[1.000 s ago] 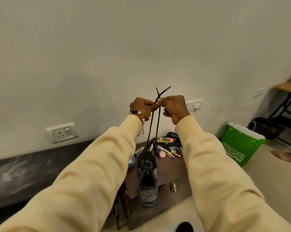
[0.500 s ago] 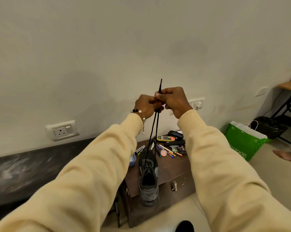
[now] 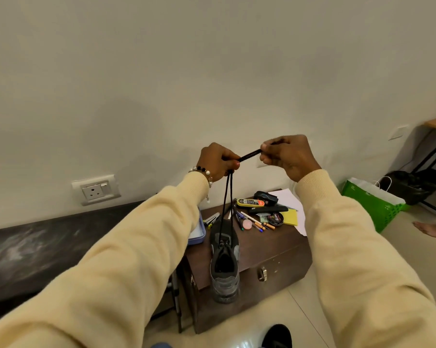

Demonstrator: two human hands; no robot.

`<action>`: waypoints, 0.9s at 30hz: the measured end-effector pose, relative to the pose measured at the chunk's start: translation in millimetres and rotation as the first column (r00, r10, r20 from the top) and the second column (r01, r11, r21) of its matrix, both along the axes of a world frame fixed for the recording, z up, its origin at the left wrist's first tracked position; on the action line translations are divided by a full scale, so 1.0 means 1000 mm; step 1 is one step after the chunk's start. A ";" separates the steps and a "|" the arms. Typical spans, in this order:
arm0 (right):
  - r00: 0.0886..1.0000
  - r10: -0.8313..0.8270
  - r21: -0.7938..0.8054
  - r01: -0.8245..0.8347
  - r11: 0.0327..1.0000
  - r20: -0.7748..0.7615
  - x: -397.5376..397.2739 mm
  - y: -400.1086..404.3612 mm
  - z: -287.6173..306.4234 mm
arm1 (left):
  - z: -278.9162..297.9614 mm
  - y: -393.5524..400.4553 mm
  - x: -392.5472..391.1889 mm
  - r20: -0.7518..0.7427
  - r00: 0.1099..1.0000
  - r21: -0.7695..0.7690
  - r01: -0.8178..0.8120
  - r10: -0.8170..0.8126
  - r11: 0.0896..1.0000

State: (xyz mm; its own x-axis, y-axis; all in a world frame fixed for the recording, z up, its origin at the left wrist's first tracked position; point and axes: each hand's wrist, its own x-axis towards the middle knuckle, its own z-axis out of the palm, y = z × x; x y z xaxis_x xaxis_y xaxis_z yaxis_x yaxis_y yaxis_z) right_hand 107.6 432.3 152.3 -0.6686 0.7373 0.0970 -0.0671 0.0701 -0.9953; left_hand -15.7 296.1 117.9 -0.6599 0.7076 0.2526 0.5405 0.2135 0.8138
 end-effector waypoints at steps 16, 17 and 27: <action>0.999 0.033 -0.149 -0.029 0.988 0.021 -0.035 -0.054 -0.132 | 0.020 0.003 -0.004 -0.536 0.820 -0.358 -0.001 -0.204 0.934; 0.999 0.028 -0.157 -0.025 0.987 0.016 -0.037 -0.056 -0.134 | 0.020 0.002 -0.004 -0.544 0.814 -0.359 -0.009 -0.202 0.933; 0.984 0.169 -0.032 -0.167 0.985 0.062 -0.041 -0.064 -0.133 | 0.006 -0.004 -0.018 -0.481 0.869 -0.284 -0.029 -0.116 0.958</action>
State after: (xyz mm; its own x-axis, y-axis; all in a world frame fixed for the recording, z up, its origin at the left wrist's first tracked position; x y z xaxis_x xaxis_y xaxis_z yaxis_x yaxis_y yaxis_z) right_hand 66.8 368.4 19.3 -0.7873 0.6158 0.0314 -0.0112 0.0365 -0.9993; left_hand -34.0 292.1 124.2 -0.4698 0.8206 0.3254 0.8651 0.3547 0.3546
